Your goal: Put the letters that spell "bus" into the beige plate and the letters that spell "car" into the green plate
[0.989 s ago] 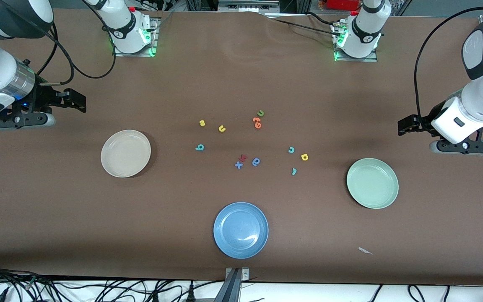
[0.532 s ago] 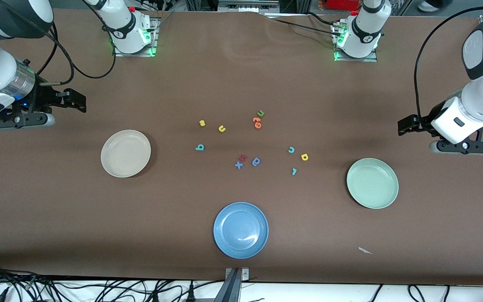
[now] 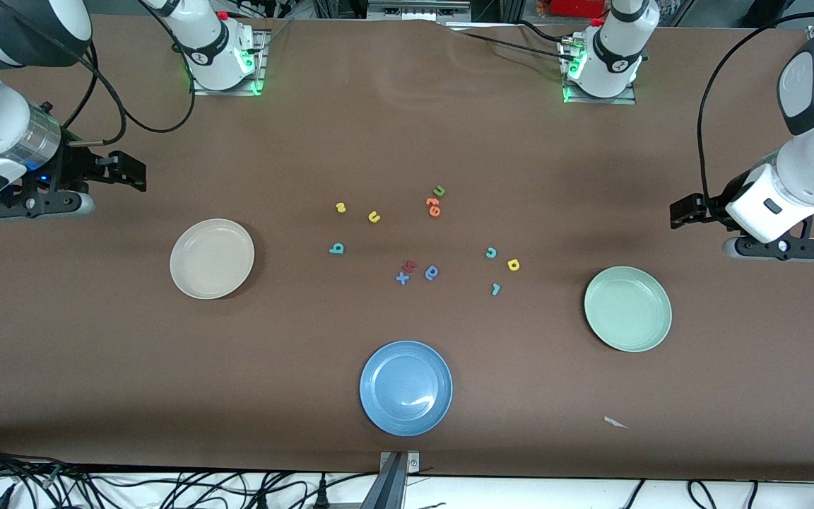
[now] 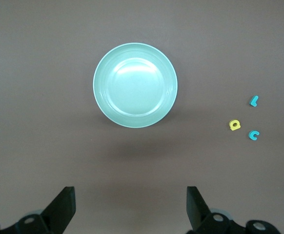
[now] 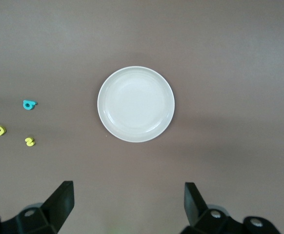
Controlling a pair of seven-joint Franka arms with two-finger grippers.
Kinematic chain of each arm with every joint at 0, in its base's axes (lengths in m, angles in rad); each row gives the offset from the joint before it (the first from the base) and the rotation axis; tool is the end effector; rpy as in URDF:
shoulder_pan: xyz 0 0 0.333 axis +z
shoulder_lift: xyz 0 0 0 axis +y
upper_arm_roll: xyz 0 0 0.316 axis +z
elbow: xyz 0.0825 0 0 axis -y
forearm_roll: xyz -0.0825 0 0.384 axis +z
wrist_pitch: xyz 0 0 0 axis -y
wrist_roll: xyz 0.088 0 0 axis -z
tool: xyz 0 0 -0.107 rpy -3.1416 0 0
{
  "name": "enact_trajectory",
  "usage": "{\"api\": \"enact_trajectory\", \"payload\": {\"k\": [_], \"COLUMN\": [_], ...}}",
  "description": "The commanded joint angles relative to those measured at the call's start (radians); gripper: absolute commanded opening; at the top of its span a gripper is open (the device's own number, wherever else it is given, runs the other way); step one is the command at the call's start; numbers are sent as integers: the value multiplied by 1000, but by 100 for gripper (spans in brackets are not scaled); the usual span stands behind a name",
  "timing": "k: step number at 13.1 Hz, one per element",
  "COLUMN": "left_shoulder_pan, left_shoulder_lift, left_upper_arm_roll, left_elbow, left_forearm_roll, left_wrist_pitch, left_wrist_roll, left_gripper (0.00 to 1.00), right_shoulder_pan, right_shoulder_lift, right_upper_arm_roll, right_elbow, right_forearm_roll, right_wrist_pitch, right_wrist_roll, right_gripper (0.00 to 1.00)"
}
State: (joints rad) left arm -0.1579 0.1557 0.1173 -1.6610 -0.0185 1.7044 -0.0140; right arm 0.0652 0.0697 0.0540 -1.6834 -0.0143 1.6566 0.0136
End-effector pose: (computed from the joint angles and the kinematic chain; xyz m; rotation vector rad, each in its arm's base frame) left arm 0.5976 -0.0300 0.5033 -3.1335 0.0368 0.1744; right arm 0.5704 0.0660 0.5391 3.1167 0.1678 -0.1491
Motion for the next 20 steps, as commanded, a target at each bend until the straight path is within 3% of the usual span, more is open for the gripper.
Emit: {"api": "enact_trajectory", "payload": {"k": [1, 4, 7, 9, 11, 13, 15, 20], "left_shoulder_pan": [-9, -64, -72, -77, -91, -150, -193, -198], "left_shoulder_lift": [25, 80, 178, 209, 240, 329, 392, 427], "left_upper_arm_roll": [-5, -30, -129, -175, -202, -199, -196, -200], "left_elbow": [-8, -23, -46, -141, -250, -261, -260, -273], "left_forearm_roll": [6, -32, -37, -66, -66, -52, -29, 190], "left_wrist_pitch": [4, 99, 263, 454, 668, 797, 868, 865], "left_wrist_roll": [-7, -113, -259, -296, -349, -440, -503, -641], "left_gripper": [100, 100, 100, 100, 100, 100, 100, 96], "right_shoulder_pan": [-5, -5, -4, 20, 77, 116, 174, 245], "right_shoulder_lift": [28, 85, 157, 212, 242, 255, 295, 340], "right_upper_arm_roll": [42, 87, 164, 207, 207, 207, 207, 207], "right_elbow": [-33, -35, -33, -35, -53, -110, -150, -306], "right_forearm_roll": [34, 40, 40, 37, 36, 34, 18, -50], "right_wrist_pitch": [87, 153, 236, 305, 368, 455, 547, 813], "right_wrist_roll": [3, 75, 233, 369, 454, 514, 603, 735], "right_gripper": [100, 100, 100, 100, 100, 100, 100, 100]}}
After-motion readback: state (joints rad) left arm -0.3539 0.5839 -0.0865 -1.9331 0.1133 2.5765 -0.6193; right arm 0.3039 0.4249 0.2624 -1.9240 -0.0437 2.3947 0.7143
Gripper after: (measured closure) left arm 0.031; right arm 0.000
